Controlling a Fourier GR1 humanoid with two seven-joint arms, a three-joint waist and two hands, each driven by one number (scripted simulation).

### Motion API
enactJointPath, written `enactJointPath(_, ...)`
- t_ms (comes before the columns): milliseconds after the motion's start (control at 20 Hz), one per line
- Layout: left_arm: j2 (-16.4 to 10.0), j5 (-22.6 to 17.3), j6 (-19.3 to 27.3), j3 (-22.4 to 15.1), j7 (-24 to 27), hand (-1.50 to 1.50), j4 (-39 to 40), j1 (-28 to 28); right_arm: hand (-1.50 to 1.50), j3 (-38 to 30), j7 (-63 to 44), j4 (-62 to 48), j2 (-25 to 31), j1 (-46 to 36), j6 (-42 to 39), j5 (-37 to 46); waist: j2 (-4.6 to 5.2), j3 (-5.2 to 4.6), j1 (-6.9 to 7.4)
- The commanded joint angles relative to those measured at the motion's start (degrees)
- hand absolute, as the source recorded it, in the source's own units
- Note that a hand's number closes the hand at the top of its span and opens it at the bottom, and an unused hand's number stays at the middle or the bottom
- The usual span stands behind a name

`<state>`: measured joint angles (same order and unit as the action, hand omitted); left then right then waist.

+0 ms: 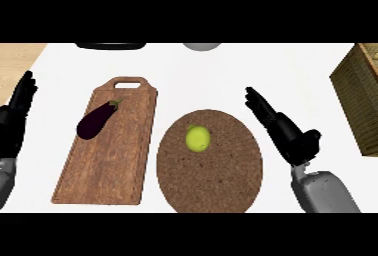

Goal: Pick the pear from the placemat and place it in the basket

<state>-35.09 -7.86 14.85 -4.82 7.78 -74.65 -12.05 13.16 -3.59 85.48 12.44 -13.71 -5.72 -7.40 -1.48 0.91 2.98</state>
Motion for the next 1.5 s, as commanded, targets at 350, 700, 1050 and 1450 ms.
enactJointPath(350,17.5,-8.7,0.3,-5.6,-1.5,0.00,-10.5,3.7,1.50,10.6,-22.0,-1.3,-11.3,-18.8,5.4,5.8,1.28,-1.12,-0.36)
enactJointPath(700,18.4,-8.3,1.8,-6.5,-4.2,0.00,-13.0,4.0,-1.50,23.4,-41.4,-10.6,-12.4,-29.7,29.6,21.1,0.99,-1.14,-0.43)
enactJointPath(1050,19.9,-6.9,4.0,-8.1,-4.4,0.00,-14.8,6.0,-1.50,23.9,-65.7,-21.8,-6.8,-48.8,12.5,32.7,0.31,-1.32,-1.23)
enactJointPath(1450,20.5,-6.0,4.0,-9.0,-3.5,0.00,-15.0,7.0,-1.50,17.5,-71.4,-31.0,-8.3,-61.9,-14.3,15.2,1.29,-1.13,-0.92)
